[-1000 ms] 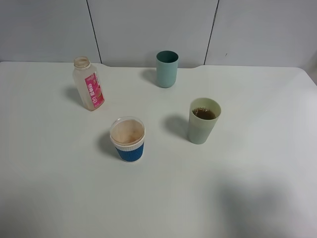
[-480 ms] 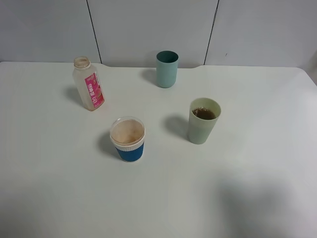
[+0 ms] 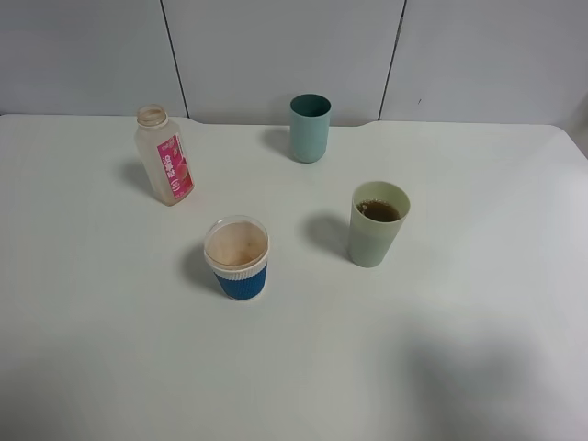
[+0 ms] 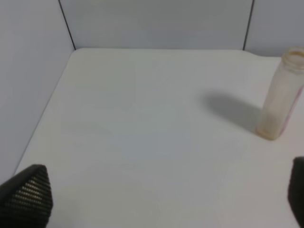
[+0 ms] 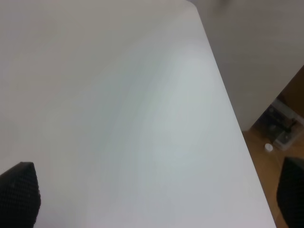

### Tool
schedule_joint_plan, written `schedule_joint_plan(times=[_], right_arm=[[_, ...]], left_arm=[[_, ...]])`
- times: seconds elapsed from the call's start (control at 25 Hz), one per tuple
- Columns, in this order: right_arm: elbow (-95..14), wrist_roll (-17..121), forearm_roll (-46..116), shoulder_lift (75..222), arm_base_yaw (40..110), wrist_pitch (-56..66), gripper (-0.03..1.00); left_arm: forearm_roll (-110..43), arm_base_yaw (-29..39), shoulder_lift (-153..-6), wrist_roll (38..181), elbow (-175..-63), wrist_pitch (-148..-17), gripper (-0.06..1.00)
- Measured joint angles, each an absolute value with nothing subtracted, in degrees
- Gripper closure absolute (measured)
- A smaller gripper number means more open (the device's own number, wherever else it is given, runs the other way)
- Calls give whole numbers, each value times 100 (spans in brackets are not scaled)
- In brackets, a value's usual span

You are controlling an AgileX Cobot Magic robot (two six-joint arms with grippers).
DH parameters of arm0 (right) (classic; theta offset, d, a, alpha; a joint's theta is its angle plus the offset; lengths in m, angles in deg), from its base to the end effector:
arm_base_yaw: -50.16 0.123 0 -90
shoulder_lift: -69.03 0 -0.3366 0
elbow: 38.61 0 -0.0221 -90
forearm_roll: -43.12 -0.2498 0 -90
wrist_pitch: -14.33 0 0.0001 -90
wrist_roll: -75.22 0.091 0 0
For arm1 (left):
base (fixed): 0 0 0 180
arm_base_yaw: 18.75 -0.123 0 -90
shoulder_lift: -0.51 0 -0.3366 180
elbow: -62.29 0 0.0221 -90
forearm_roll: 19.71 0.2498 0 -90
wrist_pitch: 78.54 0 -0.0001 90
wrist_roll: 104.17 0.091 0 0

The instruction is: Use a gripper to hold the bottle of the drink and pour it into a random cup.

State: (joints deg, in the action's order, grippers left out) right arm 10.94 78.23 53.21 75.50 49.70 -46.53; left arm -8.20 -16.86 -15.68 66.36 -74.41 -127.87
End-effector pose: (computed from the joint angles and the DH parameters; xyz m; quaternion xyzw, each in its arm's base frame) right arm -0.0593 -0.0135 0.2787 0.0294 0.8483 -0.0762 0.5232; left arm -0.0334 0.0149 0.3345 -0.0446 0.8079 0.0421 0.5861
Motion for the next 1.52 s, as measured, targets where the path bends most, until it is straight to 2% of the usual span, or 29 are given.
schedule_joint_plan(times=[1.0,1.52], right_arm=[[1094,7823,5321,7550,4970,-4653,-3],[1094,7823,5321,7550,4970,-4653,-3]], left_arm=[[-1070,-1686,-585,6622,-7434,-13938,-4],[-1044,-1686,-585,6634,-6836,-13947,-4]])
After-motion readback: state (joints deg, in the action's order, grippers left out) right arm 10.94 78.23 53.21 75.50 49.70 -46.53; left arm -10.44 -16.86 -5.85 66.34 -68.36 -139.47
